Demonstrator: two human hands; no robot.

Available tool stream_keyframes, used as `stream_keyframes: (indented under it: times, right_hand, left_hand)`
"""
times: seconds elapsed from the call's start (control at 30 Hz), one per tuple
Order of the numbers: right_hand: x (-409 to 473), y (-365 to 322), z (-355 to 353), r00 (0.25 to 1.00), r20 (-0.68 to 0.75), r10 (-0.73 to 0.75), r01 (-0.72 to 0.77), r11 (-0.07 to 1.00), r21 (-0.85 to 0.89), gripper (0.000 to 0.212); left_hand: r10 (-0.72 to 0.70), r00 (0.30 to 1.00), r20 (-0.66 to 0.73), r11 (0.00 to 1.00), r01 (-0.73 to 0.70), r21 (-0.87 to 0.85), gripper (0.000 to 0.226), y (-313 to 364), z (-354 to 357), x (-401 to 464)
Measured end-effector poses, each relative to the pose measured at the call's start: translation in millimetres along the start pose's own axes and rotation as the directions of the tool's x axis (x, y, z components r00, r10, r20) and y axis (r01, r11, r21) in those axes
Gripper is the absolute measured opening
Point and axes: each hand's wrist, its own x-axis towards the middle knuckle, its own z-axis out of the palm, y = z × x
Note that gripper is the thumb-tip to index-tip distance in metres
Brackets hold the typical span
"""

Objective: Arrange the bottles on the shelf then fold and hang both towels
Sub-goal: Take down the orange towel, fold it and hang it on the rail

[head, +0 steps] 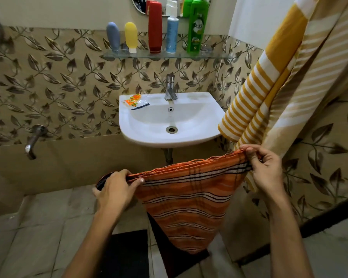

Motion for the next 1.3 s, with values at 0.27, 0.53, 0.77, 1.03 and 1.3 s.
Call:
stream_keyframes:
  times: [0.27,0.53,0.77,1.03,1.3]
  right_hand:
    - [-9.1,17.3,-0.2,0.997,-0.041,0.062,-0.061,0.998,0.028,0.017]
    - [3.5,17.5,-5.7,0.994,-0.095,0.056,-0.051,0.997,0.059,0.016]
    - [12.8,28.8,-12.3,0.997,-0.065,0.044,-0.043,0.999,0.019,0.017]
    - [12.6,49.9,-10.1,0.995,0.010,0.101,-0.100,0.994,-0.030,0.020]
    - [4.2,48.7,-13.0,0.986,0.149,0.073,-0.066,0.997,-0.049,0.019]
  left_hand:
    - [-0.093,0.996,-0.006,0.958,0.087,-0.274,0.011,-11.1,-20.9,-3.3]
    - [0.059,0.997,0.040,0.973,-0.049,-0.227,0.020,-2.8,-46.3,-3.5]
    - [0.144,0.928,-0.343,0.985,-0.168,-0.039,0.016,14.4,-43.3,-10.6]
    - [0.395,0.918,-0.031,0.914,-0.397,-0.083,0.049,-2.5,-46.4,3.8]
    - [0.305,0.951,-0.058,0.952,-0.302,0.051,0.055,-21.0,-52.3,12.9]
